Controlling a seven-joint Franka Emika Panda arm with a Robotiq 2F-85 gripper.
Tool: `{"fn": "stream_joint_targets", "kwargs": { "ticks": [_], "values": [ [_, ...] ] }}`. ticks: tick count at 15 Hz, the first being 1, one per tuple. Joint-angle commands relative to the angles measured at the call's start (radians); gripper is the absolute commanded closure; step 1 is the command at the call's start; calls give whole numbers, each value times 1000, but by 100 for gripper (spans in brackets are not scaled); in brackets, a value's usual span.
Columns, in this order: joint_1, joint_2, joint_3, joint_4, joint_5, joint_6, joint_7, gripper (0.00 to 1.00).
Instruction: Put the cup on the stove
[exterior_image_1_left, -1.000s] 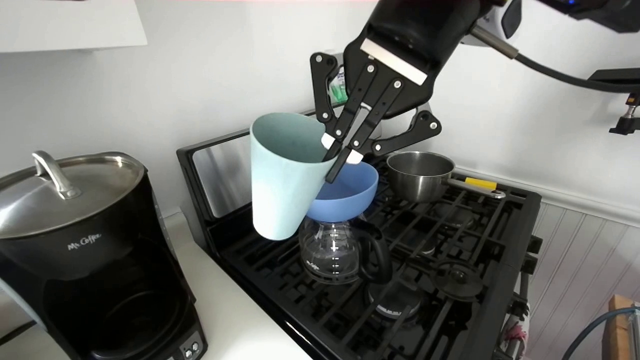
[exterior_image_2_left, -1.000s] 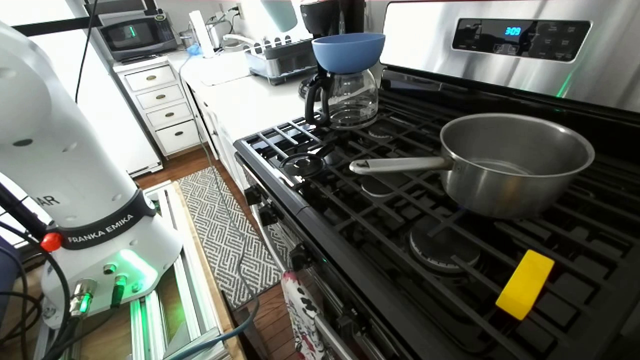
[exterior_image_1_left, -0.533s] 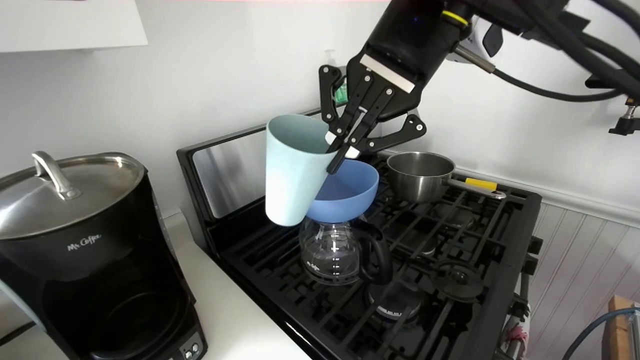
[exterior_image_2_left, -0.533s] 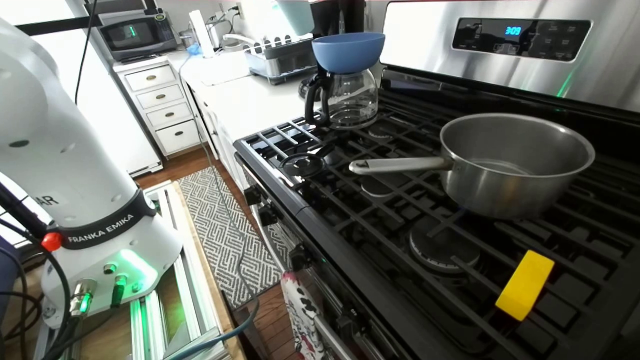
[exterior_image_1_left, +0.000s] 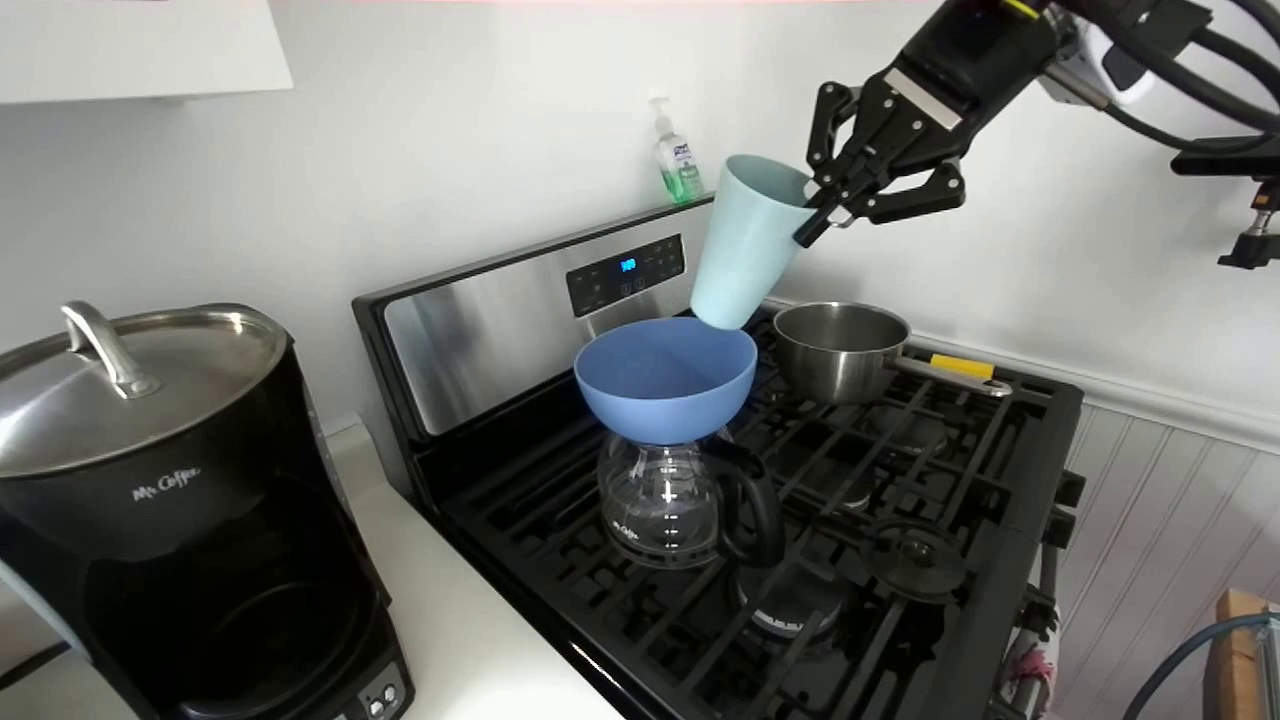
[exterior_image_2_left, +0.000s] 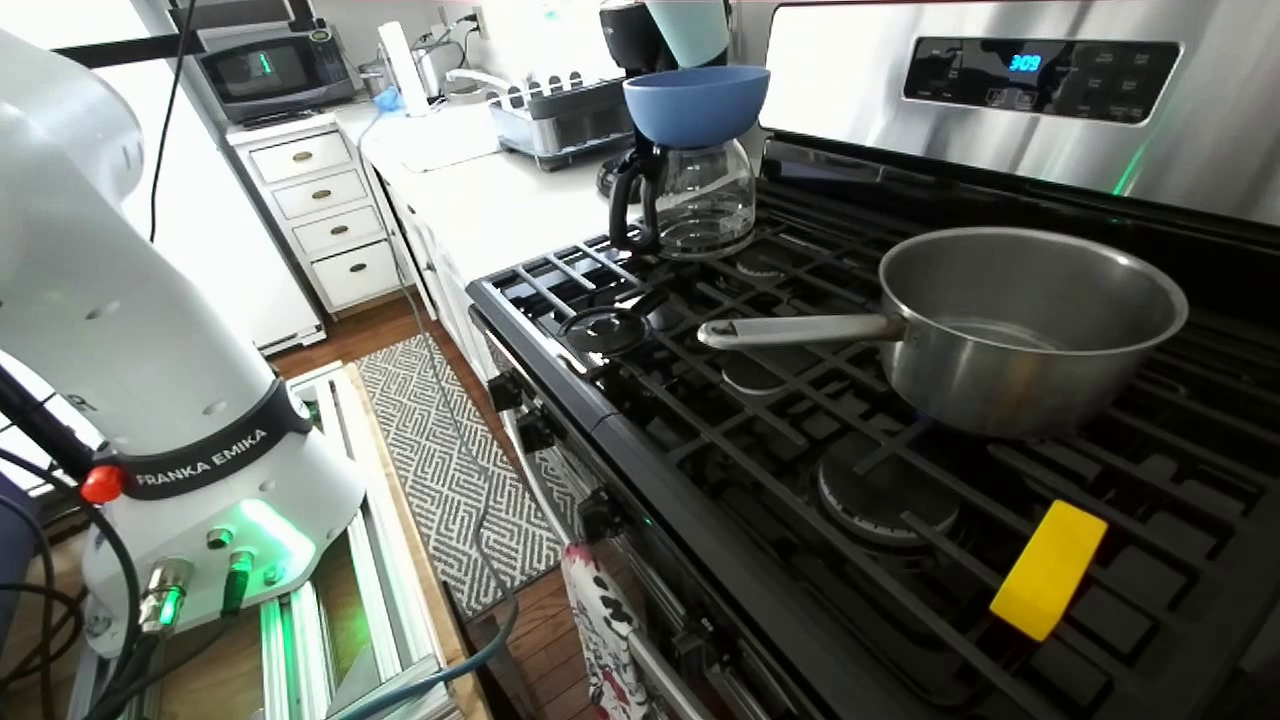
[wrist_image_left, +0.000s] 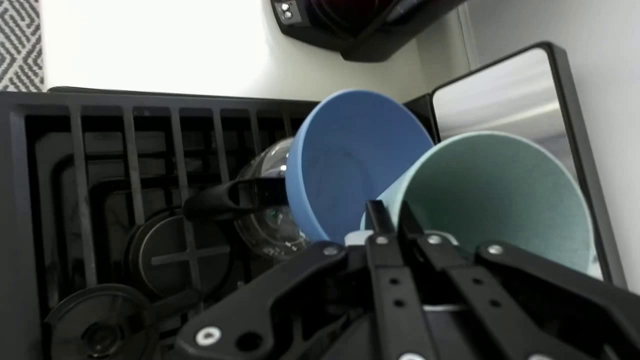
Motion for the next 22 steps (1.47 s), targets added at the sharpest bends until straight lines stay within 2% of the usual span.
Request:
{"fn": "stream_joint_targets", "kwargs": {
  "ticks": [1, 3, 4, 7, 8, 10, 13, 15, 22],
  "values": [
    [-98, -143, -9, -144, 8, 49, 73, 99],
    [-147, -186, -9, -205, 18, 77, 110, 99],
    [-117, -100, -19, -127, -6, 37, 58, 94],
    [-144, -143, -21, -175, -8, 51, 84, 94],
    [-144, -146, -21, -174, -8, 51, 90, 99],
    [-177, -104, -23, -152, -2, 84, 138, 99],
    [-235, -16, -48, -111, -67, 30, 211, 99],
    [-254, 49, -50, -91, -97, 36, 239, 99],
    [-256, 289, -63, -19, -211, 108, 374, 99]
  ]
}}
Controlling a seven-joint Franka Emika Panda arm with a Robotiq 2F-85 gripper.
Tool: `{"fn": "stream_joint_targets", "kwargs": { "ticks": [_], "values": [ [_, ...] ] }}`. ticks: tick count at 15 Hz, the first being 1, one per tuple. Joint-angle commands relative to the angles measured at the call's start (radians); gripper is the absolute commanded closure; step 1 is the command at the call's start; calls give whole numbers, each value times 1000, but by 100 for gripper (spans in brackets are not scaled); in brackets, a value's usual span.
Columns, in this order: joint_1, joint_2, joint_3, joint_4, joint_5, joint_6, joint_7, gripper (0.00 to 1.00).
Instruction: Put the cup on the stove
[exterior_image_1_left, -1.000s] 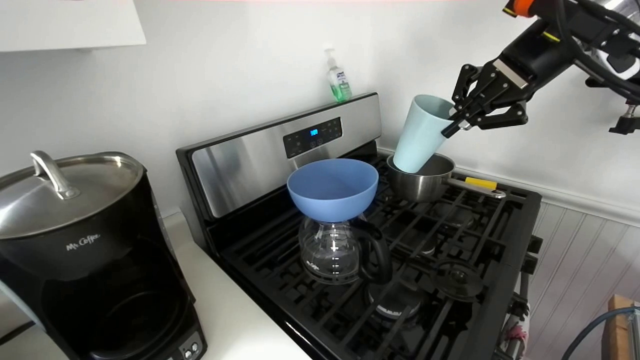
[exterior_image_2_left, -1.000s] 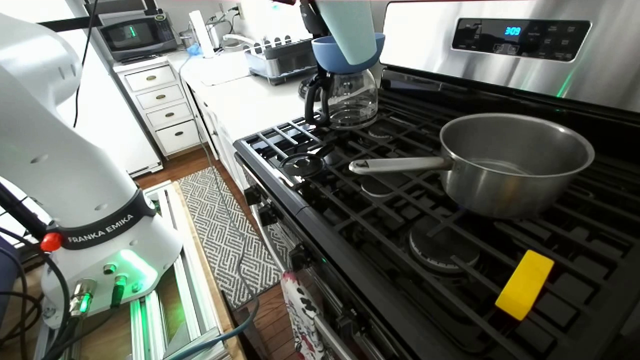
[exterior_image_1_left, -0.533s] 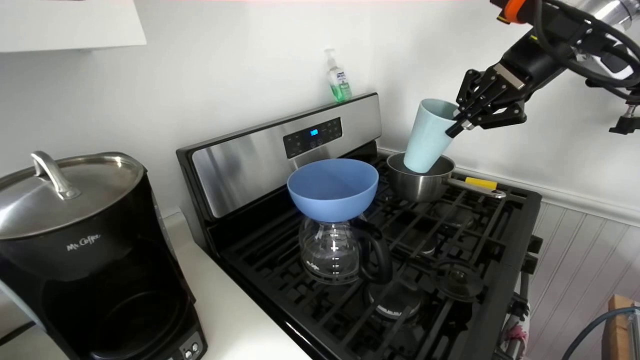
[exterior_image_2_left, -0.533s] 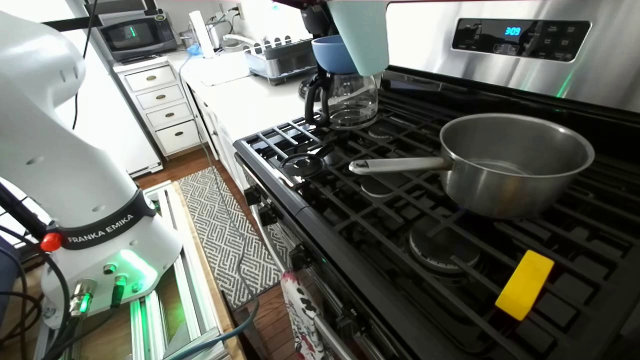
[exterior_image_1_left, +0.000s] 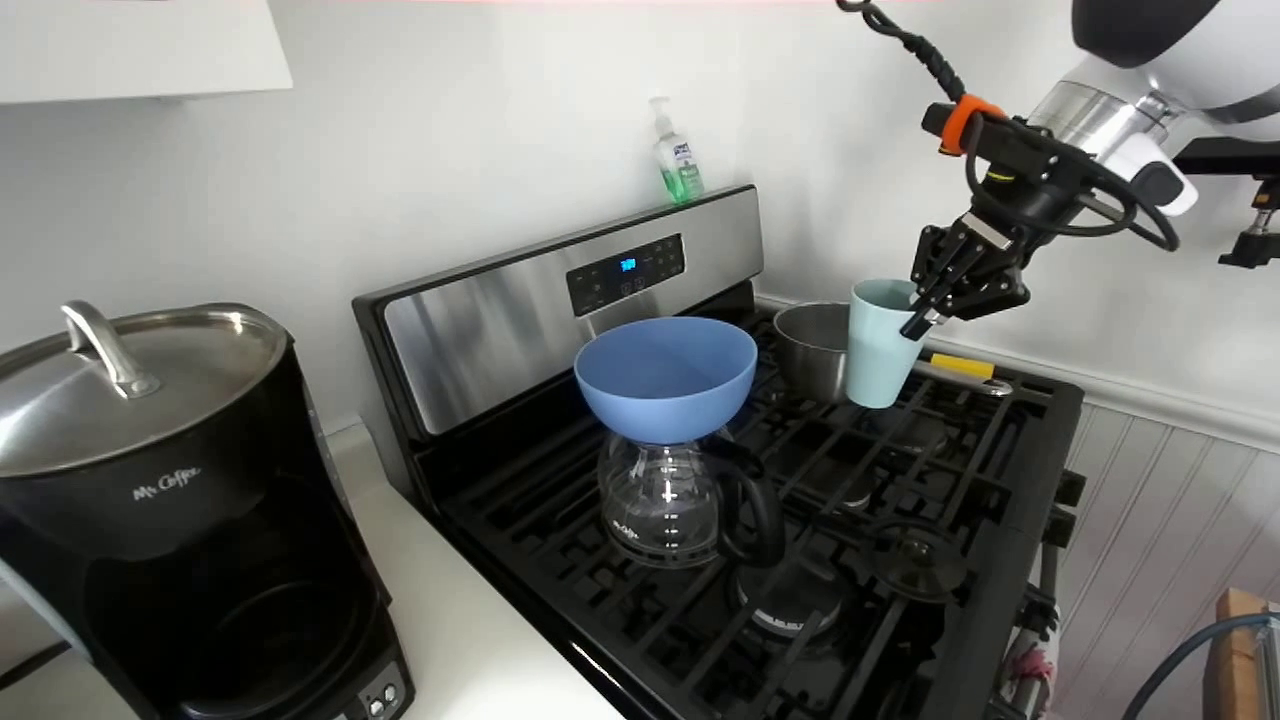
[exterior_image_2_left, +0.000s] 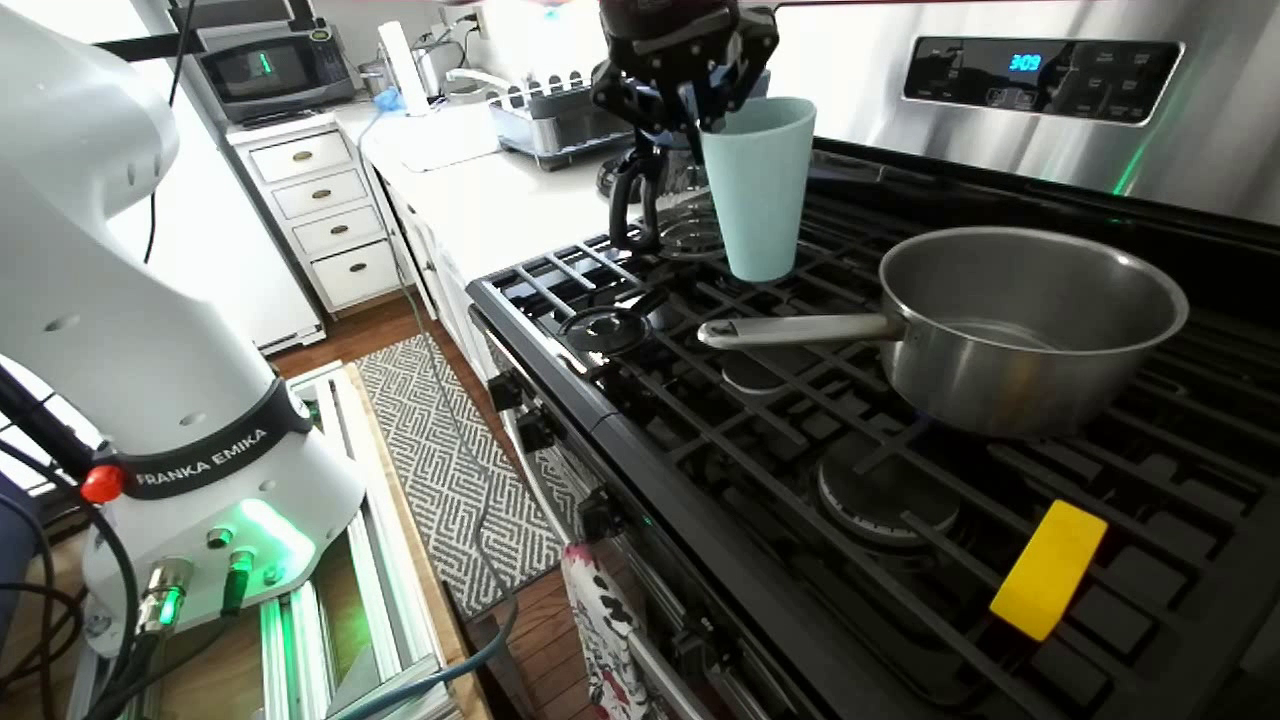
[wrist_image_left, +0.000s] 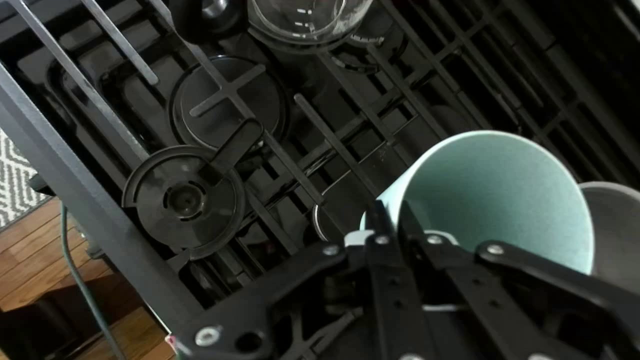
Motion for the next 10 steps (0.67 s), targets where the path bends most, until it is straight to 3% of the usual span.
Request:
{"fn": "stream_joint_targets", "kwargs": {
  "ticks": [1, 5, 10],
  "values": [
    [10, 137, 4, 79, -84, 54, 113, 99],
    [56, 235, -16, 144, -136, 63, 163, 99],
    [135, 309, -59, 213, -64, 33, 109, 99]
  ]
}}
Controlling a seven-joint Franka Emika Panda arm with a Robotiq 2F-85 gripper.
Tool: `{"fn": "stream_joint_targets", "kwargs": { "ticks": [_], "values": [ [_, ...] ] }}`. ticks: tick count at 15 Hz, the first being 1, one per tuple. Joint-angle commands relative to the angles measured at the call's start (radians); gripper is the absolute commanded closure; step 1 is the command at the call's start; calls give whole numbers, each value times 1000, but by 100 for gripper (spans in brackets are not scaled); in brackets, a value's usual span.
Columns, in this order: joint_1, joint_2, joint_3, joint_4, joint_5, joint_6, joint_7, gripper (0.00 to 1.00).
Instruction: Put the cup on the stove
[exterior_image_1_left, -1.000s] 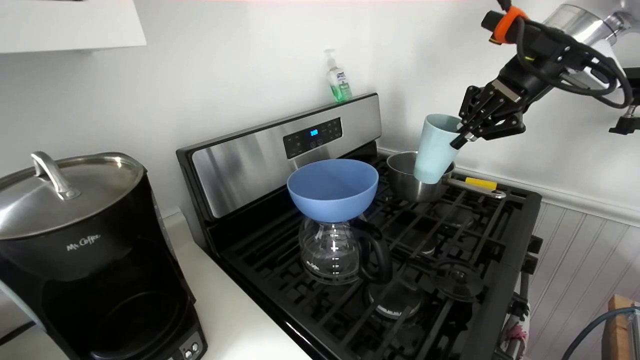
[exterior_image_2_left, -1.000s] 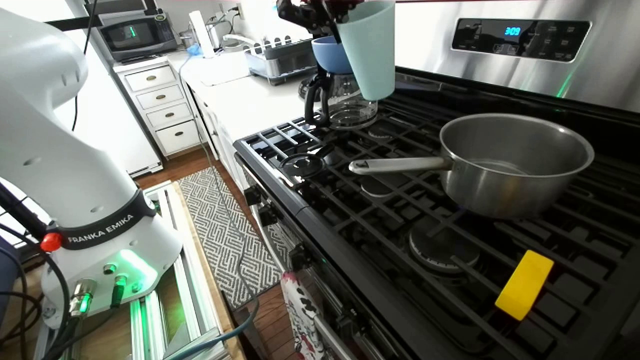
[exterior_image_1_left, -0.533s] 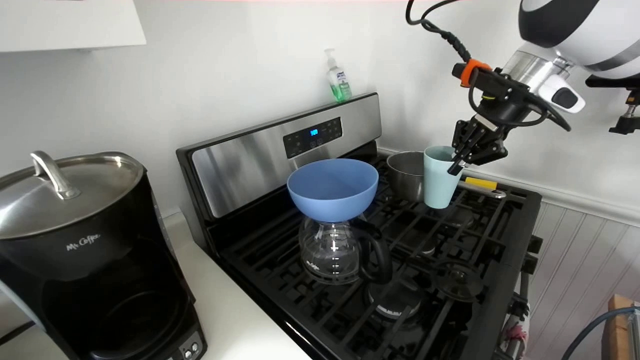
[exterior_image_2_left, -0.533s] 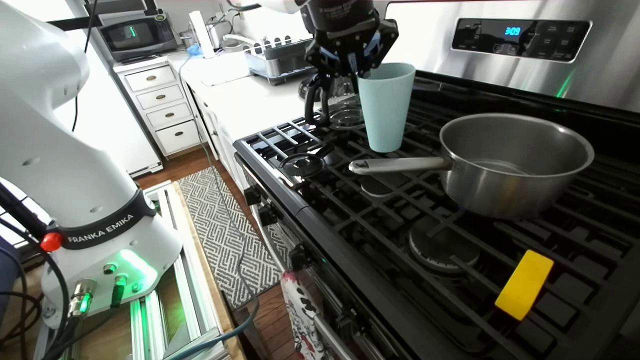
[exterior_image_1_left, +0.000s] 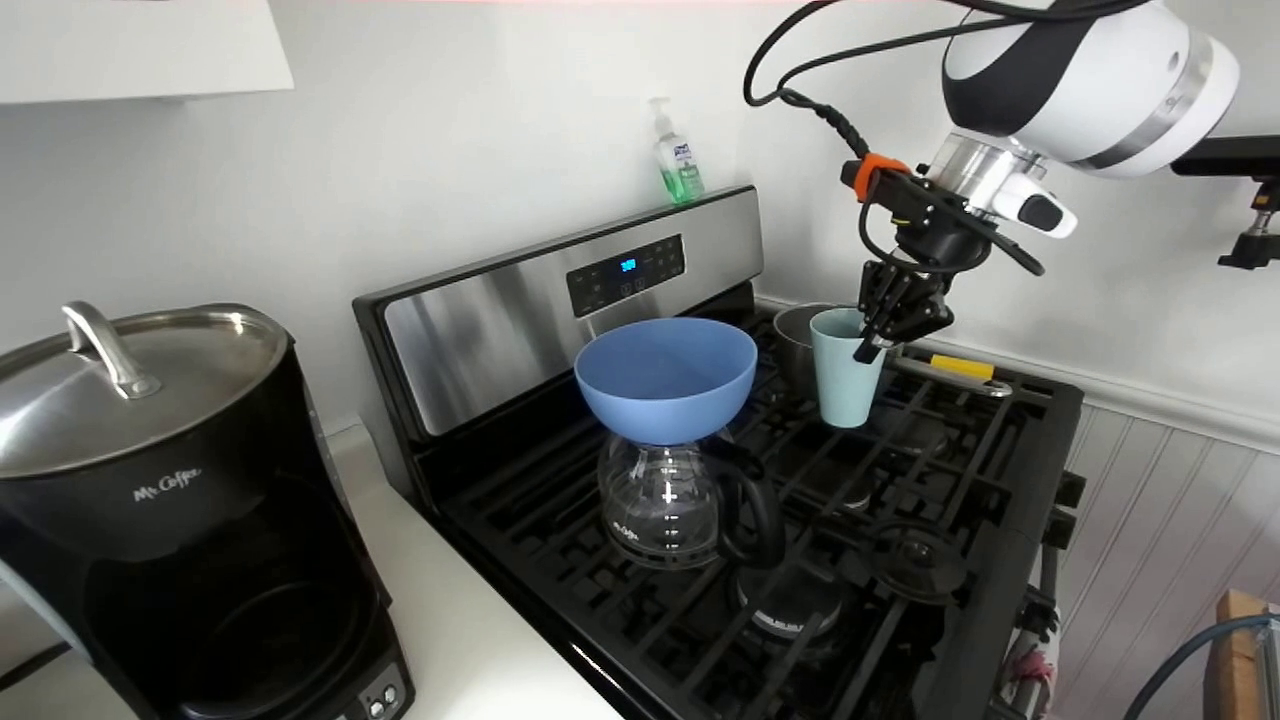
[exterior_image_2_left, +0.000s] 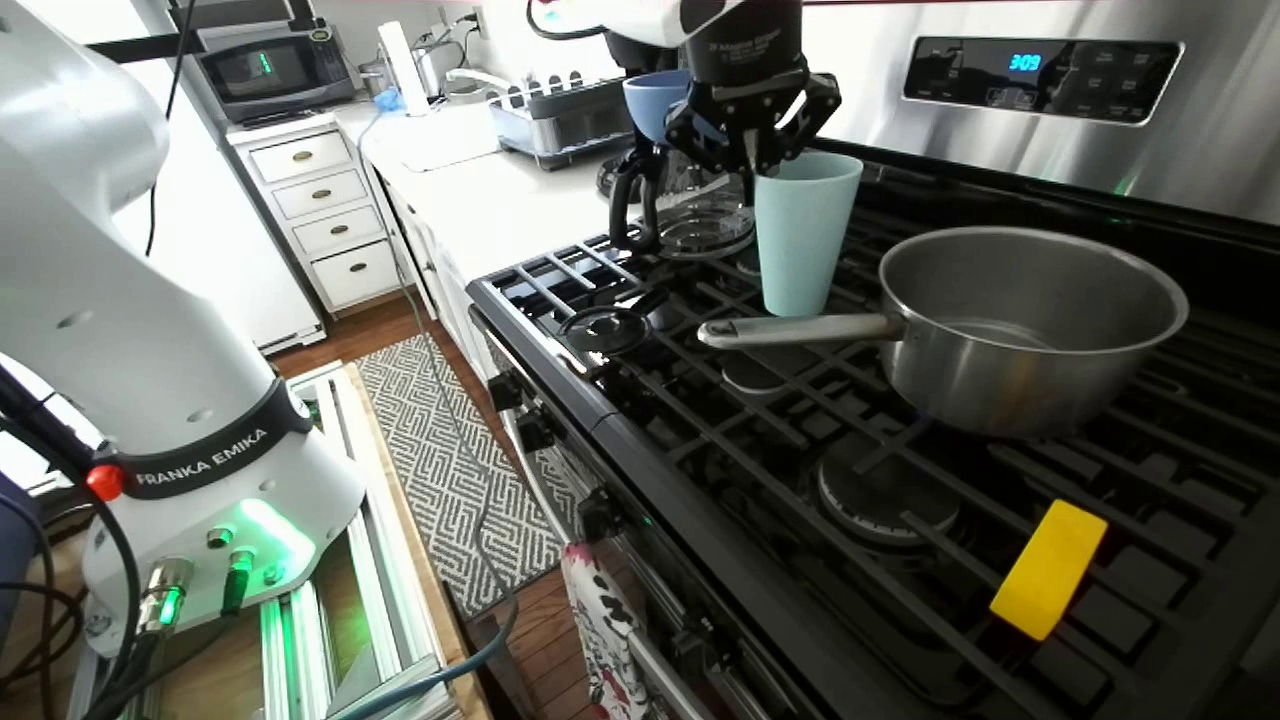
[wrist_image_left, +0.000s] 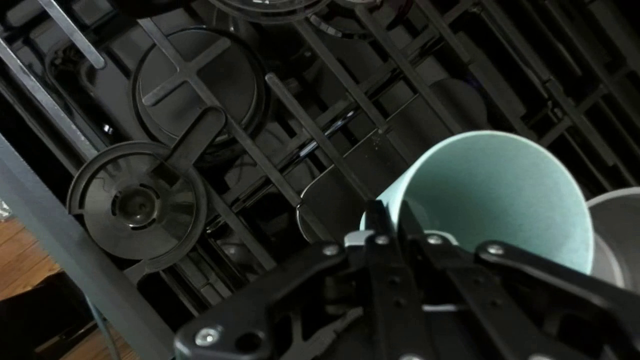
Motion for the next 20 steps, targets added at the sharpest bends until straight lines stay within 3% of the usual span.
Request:
{"fn": "stream_joint_targets", "kwargs": {
  "ticks": [1, 8, 20],
  "values": [
    [63, 61, -47, 67, 56, -24, -33, 99],
    [100, 134, -69, 93, 153, -50, -100, 99],
    [106, 159, -59, 100, 142, 2, -98, 99]
  ]
}}
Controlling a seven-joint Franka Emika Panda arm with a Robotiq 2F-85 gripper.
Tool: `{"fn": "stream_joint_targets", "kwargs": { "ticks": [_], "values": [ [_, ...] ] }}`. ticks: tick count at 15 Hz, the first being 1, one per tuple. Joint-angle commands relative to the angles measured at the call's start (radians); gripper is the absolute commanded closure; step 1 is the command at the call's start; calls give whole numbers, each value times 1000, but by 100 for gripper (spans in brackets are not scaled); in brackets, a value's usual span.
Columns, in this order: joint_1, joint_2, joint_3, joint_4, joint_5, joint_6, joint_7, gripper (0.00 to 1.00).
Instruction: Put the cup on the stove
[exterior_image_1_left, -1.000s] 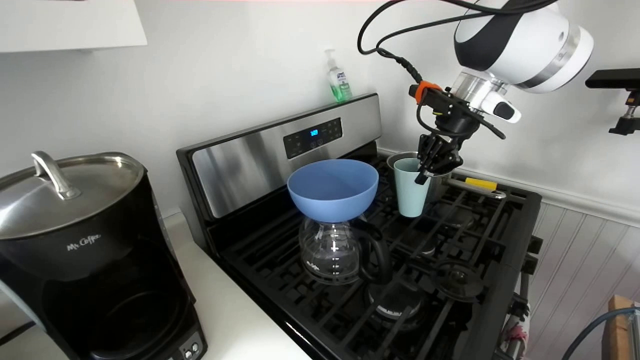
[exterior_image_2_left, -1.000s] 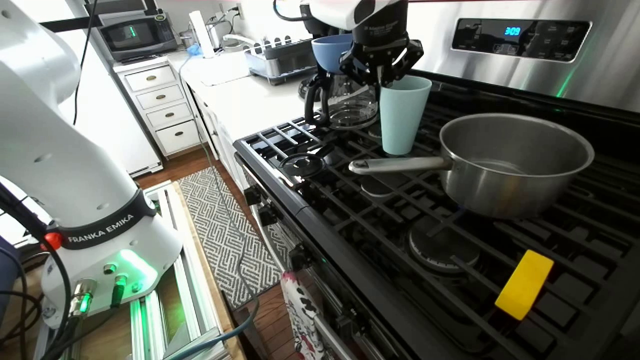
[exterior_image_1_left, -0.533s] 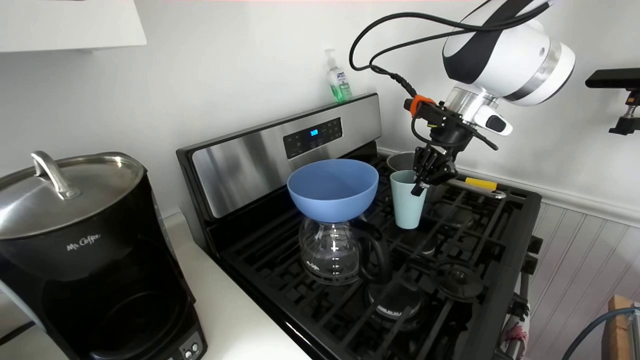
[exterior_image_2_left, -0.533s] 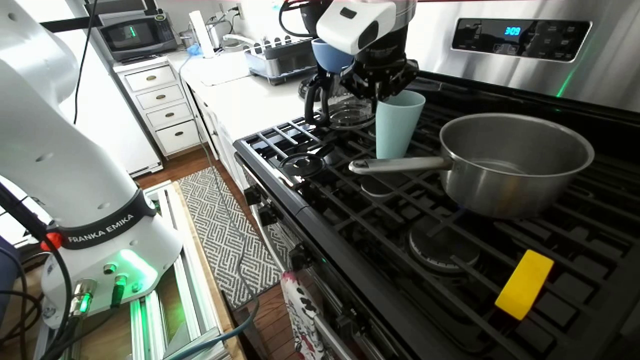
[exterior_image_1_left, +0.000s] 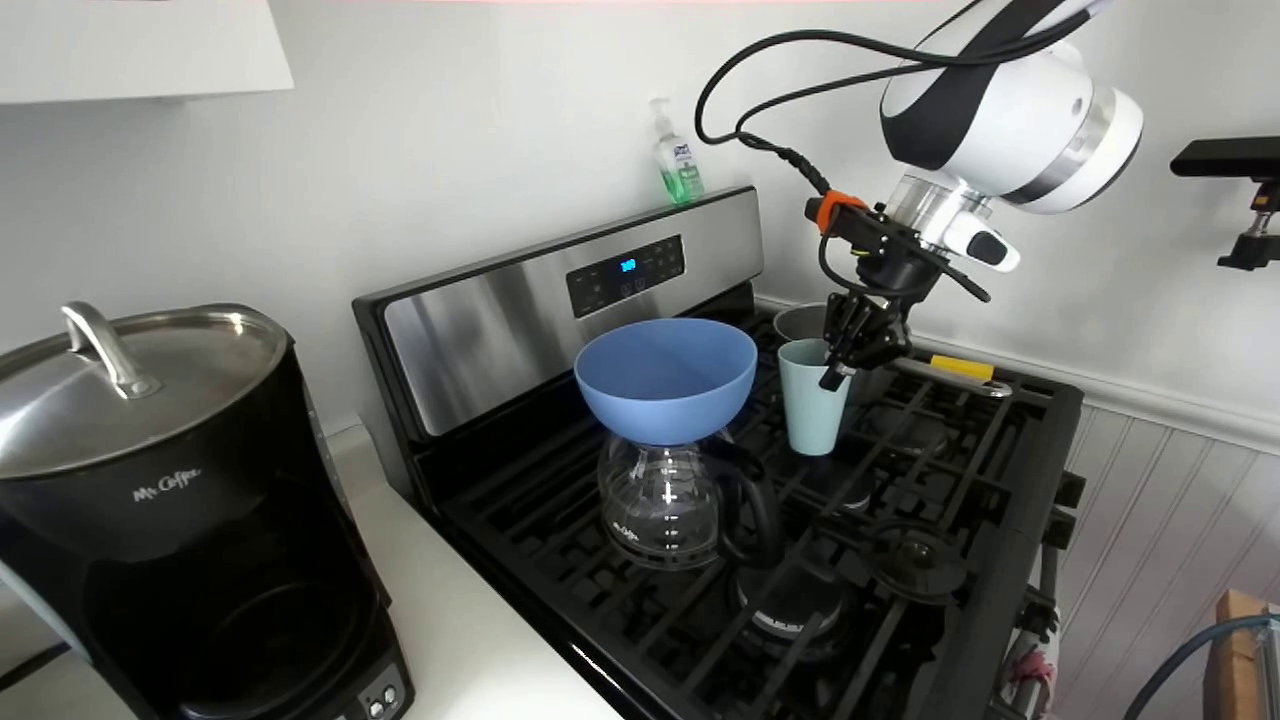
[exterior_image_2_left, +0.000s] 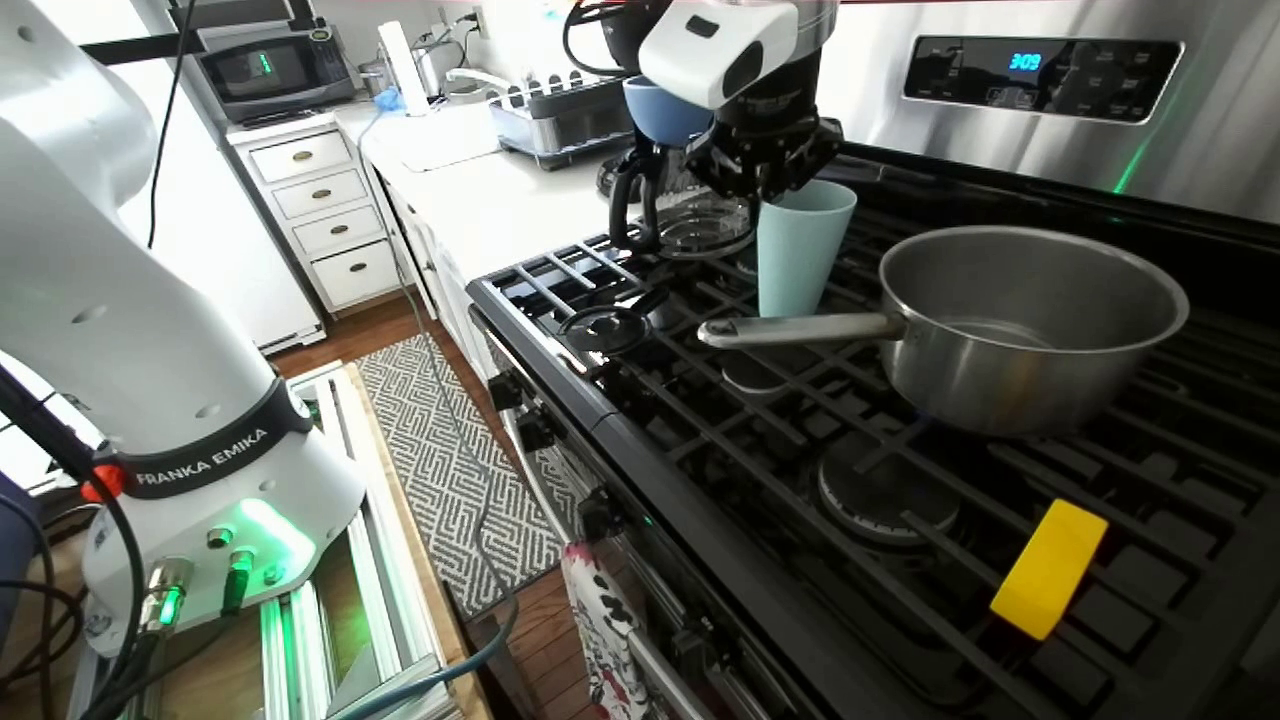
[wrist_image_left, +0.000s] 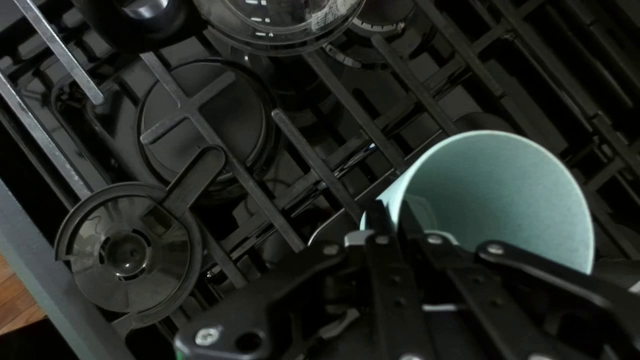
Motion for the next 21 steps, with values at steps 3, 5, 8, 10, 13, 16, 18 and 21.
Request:
{"fn": "stream_joint_targets", "kwargs": {
  "ticks": [3, 5, 8, 10, 13, 16, 18, 21],
  "values": [
    [23, 17, -5, 29, 16, 21, -15, 99],
    [25, 22, -5, 33, 16, 22, -15, 99],
    [26, 32, -5, 40, 9, 20, -8, 99],
    [27, 39, -4, 42, 5, 20, -3, 69],
    [28, 45, -4, 48, 2, 19, 1, 56],
    [30, 46, -4, 53, 1, 18, 2, 35],
    [31, 38, -4, 53, 2, 18, 2, 21],
    [29, 1, -7, 44, 3, 3, -7, 2]
  ]
}}
